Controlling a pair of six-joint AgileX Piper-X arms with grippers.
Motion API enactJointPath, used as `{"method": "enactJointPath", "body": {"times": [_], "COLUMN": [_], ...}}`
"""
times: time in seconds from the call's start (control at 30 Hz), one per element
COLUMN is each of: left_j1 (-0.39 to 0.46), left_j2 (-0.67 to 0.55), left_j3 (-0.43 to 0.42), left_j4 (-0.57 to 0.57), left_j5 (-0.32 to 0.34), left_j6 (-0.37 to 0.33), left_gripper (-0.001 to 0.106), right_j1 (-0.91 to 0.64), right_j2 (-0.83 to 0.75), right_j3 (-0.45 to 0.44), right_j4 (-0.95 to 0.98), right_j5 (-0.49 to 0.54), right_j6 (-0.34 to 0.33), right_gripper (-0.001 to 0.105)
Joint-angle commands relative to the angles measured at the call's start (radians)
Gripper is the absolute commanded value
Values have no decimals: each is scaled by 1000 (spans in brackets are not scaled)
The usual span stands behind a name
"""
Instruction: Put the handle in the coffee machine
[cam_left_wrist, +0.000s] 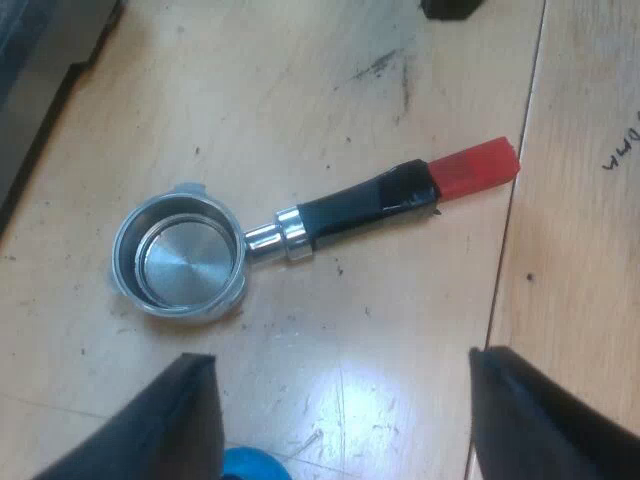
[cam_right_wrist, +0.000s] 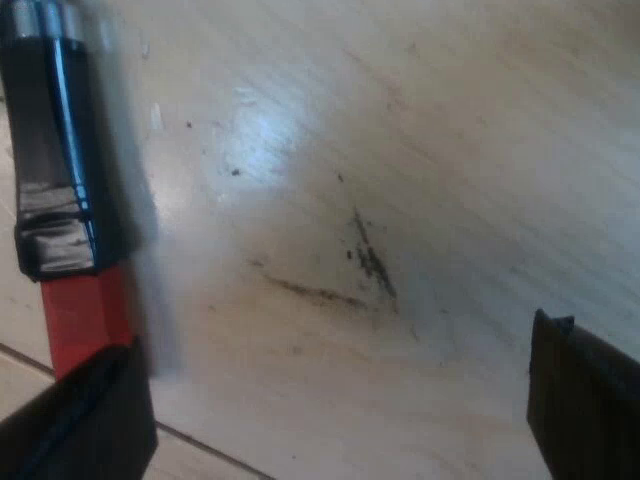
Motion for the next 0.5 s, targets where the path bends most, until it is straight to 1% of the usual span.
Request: {"method": "enactJointPath", "body": {"times": [0.03, 0.07, 0.1, 0.13, 0.23, 0.3, 0.33, 0.5], "left_j1": [-2, -2, -2, -2, -2, -2, -2, -2], "left_j2": [0, 0, 0, 0, 0, 0, 0, 0], "left_j3": [20, 27, 41, 48, 75, 77, 110, 116], "left_j4": [-10, -11, -10, -10, -13, -15, -28, -34], "left_j5": [-1, -1, -1, -1, -1, -1, -1, -2], "left_j6": [4, 4, 4, 4, 4, 4, 4, 4], "left_gripper": [68, 72, 76, 77, 78, 78, 78, 78], "right_j1": [23, 25, 34, 36, 36, 36, 36, 36], "right_j2": [37, 43, 59, 67, 118, 138, 170, 235], "right_j3": [-3, -3, -3, -3, -3, -3, -3, -3], "right_j4": [-7, -12, -23, -26, -40, -49, -65, -81], "right_j5": [15, 17, 18, 18, 18, 18, 18, 1], "right_j6": [25, 29, 36, 37, 49, 50, 47, 47], "right_gripper": [78, 78, 75, 73, 53, 48, 43, 42]}}
